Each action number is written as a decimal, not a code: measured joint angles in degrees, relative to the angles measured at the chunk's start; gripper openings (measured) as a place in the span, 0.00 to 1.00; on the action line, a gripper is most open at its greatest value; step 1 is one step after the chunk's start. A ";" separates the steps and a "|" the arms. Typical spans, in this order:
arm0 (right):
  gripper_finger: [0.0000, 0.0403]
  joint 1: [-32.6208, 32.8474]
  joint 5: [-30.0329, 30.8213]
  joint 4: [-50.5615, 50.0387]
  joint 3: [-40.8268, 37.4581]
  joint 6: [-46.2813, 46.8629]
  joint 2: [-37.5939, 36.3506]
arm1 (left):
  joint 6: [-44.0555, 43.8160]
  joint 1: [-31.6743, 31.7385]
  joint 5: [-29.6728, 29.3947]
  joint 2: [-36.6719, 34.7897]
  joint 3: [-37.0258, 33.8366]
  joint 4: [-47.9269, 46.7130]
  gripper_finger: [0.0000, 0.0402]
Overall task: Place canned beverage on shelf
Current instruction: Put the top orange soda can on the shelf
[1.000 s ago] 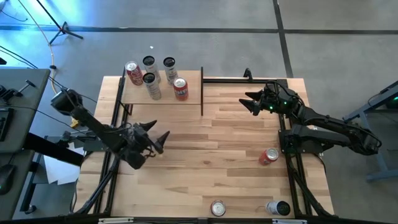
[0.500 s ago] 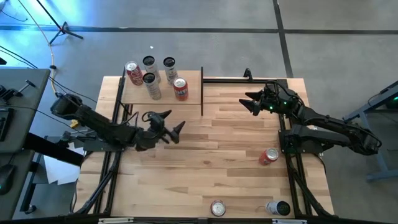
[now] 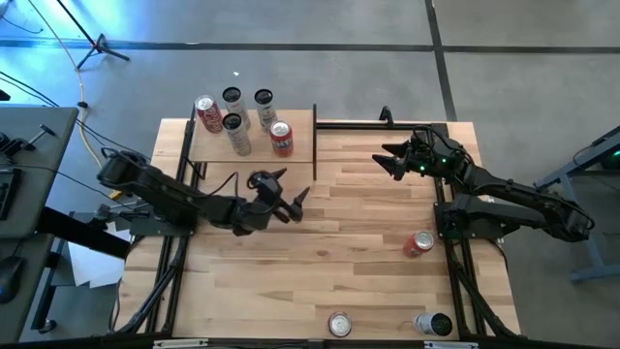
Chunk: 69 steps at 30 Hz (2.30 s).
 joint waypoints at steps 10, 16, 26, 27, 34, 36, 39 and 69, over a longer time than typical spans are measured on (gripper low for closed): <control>0.98 -0.02 0.02 0.00 0.00 -0.01 0.00 | 1.02 0.02 3.41 2.00 0.31 -0.02 1.00; 0.98 0.00 0.01 0.00 0.00 0.00 0.00 | -0.62 0.62 1.19 1.98 0.57 0.17 1.00; 0.98 -0.02 0.01 0.00 0.00 -0.02 0.00 | -21.26 0.43 -0.60 2.00 0.57 -0.10 1.00; 0.98 -0.01 0.02 0.00 0.00 -0.02 0.00 | -23.89 0.43 -0.73 2.00 0.57 -0.22 1.00; 0.98 -0.02 0.02 0.00 0.00 -0.02 0.00 | -30.27 0.96 -8.64 2.35 0.57 -2.79 1.00; 0.98 0.00 0.01 0.00 0.00 -0.01 0.00 | -29.50 0.47 -11.72 2.33 0.57 -2.10 1.00; 0.98 0.00 -0.01 0.00 0.00 0.00 0.00 | -29.49 -0.30 -12.66 2.33 0.57 -0.58 1.00; 0.98 -0.01 0.01 -0.01 0.00 -0.02 0.00 | -11.31 4.24 -19.09 6.79 0.61 -0.08 1.00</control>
